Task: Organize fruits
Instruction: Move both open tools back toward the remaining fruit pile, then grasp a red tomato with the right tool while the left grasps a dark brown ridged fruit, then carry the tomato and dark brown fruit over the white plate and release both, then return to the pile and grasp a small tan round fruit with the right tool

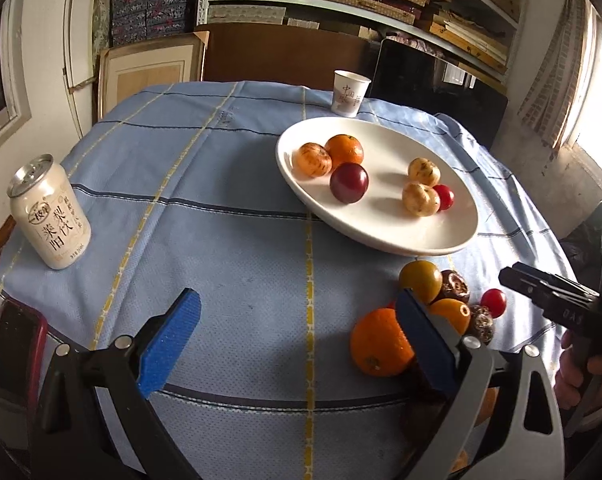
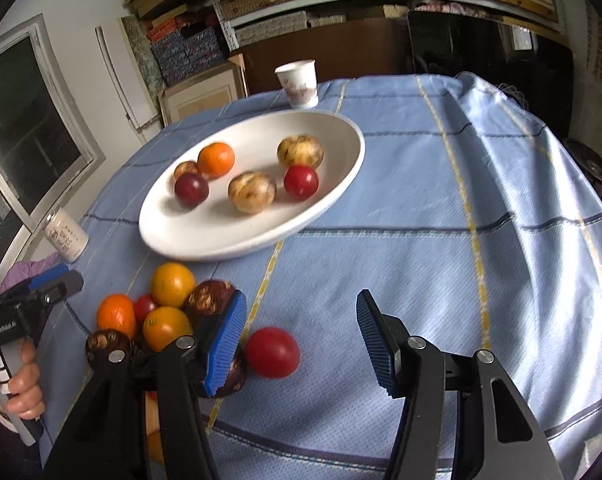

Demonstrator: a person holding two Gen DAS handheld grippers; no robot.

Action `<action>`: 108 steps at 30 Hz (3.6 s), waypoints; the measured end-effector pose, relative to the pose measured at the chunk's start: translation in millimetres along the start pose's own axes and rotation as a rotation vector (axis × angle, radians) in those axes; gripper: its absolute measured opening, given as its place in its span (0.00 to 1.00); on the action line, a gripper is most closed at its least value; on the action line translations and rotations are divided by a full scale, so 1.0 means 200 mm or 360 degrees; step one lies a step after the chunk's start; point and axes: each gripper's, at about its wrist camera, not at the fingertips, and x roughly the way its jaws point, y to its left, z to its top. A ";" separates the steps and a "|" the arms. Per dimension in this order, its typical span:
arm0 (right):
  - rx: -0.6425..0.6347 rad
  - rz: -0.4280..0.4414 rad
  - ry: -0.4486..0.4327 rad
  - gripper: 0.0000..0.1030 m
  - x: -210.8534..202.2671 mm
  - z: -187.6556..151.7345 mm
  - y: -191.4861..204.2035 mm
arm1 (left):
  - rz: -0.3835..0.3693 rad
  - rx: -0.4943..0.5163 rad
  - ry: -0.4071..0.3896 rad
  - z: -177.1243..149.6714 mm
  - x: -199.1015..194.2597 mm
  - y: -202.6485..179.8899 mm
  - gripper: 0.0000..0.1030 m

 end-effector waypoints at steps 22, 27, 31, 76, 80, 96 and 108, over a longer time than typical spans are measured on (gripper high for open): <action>-0.0002 0.0073 0.0108 0.30 0.03 -0.06 0.04 | -0.0085 0.0104 -0.0028 -0.01 -0.05 -0.04 0.93; 0.0014 0.0051 0.0099 0.30 0.03 -0.06 0.02 | -0.0289 0.0393 -0.0118 -0.07 -0.15 -0.23 0.77; 0.0014 0.0040 0.0093 0.30 0.03 -0.05 0.01 | -0.0375 0.0502 -0.0060 -0.12 -0.14 -0.31 0.62; -0.0093 0.0060 -0.0199 0.30 -0.08 0.06 0.10 | -0.0362 0.0288 -0.0058 0.03 -0.06 -0.23 0.38; -0.0141 0.0033 -0.0286 0.30 -0.04 0.19 0.17 | -0.0277 0.0258 -0.0101 0.19 0.00 -0.22 0.38; -0.0133 0.0029 -0.0170 0.44 0.23 0.33 0.20 | -0.0153 0.0187 0.0021 0.39 0.36 -0.23 0.58; -0.0276 0.0189 -0.0177 0.46 -0.08 0.00 0.23 | -0.0123 0.0070 -0.0111 0.10 -0.01 -0.03 0.86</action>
